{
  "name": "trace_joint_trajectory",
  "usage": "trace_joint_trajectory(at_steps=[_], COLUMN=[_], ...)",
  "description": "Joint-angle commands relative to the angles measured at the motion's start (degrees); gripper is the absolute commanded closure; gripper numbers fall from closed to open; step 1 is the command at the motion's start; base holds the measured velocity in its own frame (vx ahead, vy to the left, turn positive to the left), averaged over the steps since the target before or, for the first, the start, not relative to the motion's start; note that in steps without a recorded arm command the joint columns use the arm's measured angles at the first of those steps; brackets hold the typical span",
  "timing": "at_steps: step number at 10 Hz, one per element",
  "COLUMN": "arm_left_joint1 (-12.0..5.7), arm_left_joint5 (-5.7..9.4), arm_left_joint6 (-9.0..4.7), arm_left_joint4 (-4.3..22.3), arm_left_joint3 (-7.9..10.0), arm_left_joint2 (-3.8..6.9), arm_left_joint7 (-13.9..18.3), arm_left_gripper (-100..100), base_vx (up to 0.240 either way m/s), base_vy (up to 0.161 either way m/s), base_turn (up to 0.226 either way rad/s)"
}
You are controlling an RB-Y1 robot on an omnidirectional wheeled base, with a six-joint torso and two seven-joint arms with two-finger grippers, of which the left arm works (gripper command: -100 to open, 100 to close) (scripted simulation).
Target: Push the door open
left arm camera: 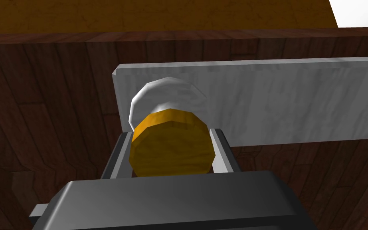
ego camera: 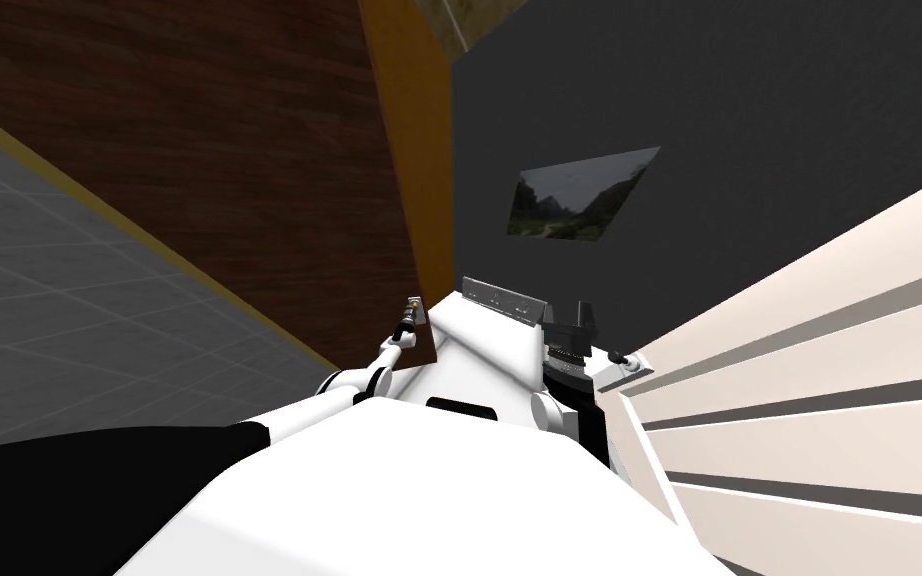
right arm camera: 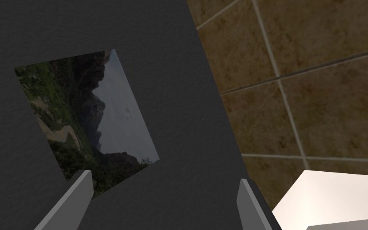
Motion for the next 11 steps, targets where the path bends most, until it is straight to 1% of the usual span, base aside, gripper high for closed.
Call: trace_joint_trajectory(at_steps=[1,2,5,6,7,8,11], arm_left_joint1=[-0.95,-1.13,-1.32,-0.5,-0.38,-0.35,-0.06], arm_left_joint5=[0.04,0.39,0.77,0.65,1.02,1.1,1.69], arm_left_joint6=[-1.37,-1.44,-1.52,-0.67,-0.7,-0.72,-0.89], arm_left_joint4=[2.64,2.76,2.88,2.01,1.83,1.84,1.91], arm_left_joint3=[0.04,1.0,2.03,1.74,2.77,3.0,4.68], arm_left_joint2=[0.71,0.44,0.15,-0.28,0.19,0.28,0.98], arm_left_joint7=[0.27,-0.74,-1.84,-1.69,-2.12,-2.22,-2.91], arm_left_gripper=[100,100,100,100,100,100,100], base_vx=[0.0,0.116,0.164,0.076,0.127,0.177,0.188], base_vy=[-0.001,-0.049,-0.071,-0.023,-0.022,-0.036,-0.065], base_turn=[-0.011,0.102,0.1,0.036,0.036,0.04,0.056])
